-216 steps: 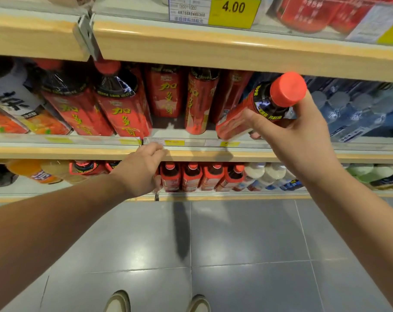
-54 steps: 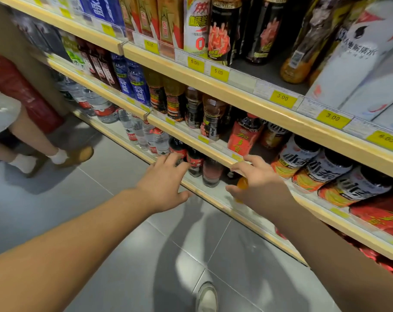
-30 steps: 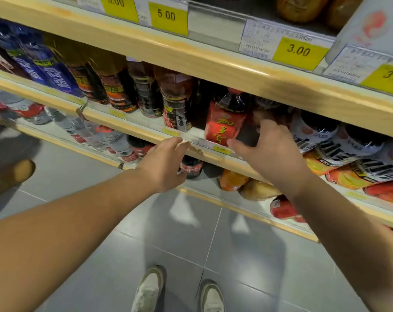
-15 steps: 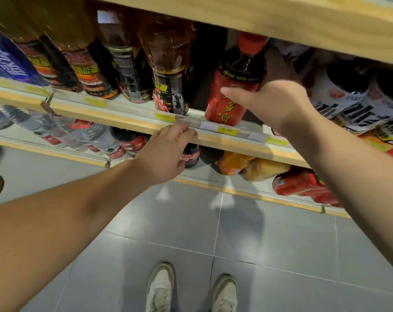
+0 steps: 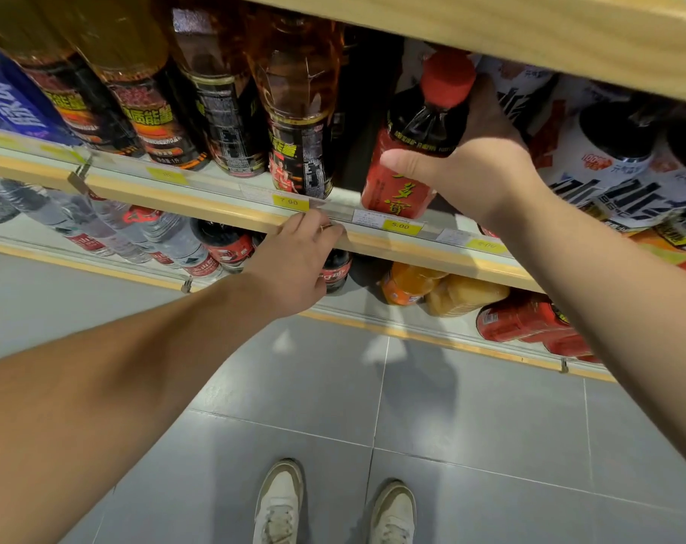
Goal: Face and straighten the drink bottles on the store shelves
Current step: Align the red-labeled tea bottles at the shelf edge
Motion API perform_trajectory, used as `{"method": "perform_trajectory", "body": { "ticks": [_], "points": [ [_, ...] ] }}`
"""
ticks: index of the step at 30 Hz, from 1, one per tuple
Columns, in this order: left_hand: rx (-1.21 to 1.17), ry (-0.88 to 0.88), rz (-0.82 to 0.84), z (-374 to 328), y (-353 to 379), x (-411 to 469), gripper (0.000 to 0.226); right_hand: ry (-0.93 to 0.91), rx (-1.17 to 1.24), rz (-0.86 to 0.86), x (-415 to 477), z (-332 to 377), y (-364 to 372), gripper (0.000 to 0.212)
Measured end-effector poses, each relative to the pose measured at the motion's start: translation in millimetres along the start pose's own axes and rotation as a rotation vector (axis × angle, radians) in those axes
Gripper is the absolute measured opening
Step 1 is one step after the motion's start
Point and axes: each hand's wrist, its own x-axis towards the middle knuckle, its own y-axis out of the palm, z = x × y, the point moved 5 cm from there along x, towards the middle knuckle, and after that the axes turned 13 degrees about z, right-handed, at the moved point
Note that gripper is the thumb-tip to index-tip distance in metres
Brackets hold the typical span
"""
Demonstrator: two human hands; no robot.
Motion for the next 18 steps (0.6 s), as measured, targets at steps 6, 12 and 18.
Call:
{"method": "perform_trajectory", "body": {
  "ticks": [6,12,18],
  "points": [
    [-0.054,0.007,0.019,0,-1,0,0.073,-0.141,-0.211,0.02,-4,0,4,0.055],
    [-0.075,0.008,0.071,2,-3,-2,0.075,-0.229,-0.129,-0.007,-10,-3,3,0.053],
    [-0.086,-0.019,0.064,-4,-5,-1,0.066,-0.283,-0.083,-0.172,-39,-9,-11,0.05]
  ]
}}
